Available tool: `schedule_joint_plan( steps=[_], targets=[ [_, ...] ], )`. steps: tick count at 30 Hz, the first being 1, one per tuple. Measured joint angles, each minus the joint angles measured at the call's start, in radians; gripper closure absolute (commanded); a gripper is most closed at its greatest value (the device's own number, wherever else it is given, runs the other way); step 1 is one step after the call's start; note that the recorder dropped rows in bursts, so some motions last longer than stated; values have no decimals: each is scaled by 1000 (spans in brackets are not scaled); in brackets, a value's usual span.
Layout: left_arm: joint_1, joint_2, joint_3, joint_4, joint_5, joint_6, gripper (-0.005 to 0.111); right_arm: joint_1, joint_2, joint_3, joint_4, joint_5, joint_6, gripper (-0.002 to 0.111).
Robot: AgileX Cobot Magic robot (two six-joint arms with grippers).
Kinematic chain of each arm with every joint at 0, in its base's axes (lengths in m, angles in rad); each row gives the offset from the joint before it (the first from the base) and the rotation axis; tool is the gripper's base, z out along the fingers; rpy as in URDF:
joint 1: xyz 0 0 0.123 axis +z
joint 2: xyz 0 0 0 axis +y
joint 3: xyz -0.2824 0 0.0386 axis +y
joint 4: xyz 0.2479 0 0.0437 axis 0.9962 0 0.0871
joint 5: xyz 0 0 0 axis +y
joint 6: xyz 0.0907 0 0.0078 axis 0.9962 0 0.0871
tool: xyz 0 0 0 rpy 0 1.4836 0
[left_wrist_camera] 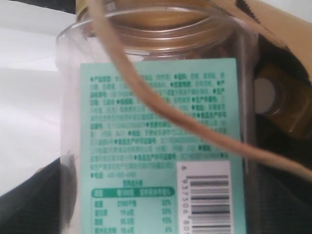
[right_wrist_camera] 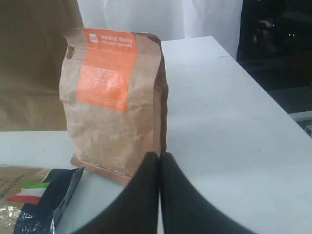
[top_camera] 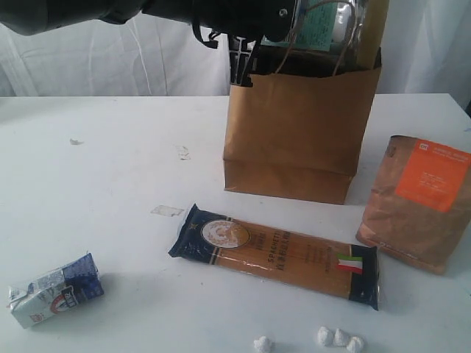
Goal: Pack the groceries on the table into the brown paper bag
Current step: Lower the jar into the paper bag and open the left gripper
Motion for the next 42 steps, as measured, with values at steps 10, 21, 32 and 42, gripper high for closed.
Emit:
schedule_joint_plan(
  steps=[10, 21, 32, 42],
  targets=[
    [0, 0, 0, -4, 2, -10, 52, 0, 0, 0, 0, 0, 0, 108],
    [0, 0, 0, -4, 4, -129, 38, 0, 0, 0, 0, 0, 19, 108],
    [0, 0, 0, 0, 6, -158, 28, 0, 0, 0, 0, 0, 21, 108],
    [16, 0, 0, 11, 40, -201, 28, 0, 0, 0, 0, 0, 21, 108]
  ],
)
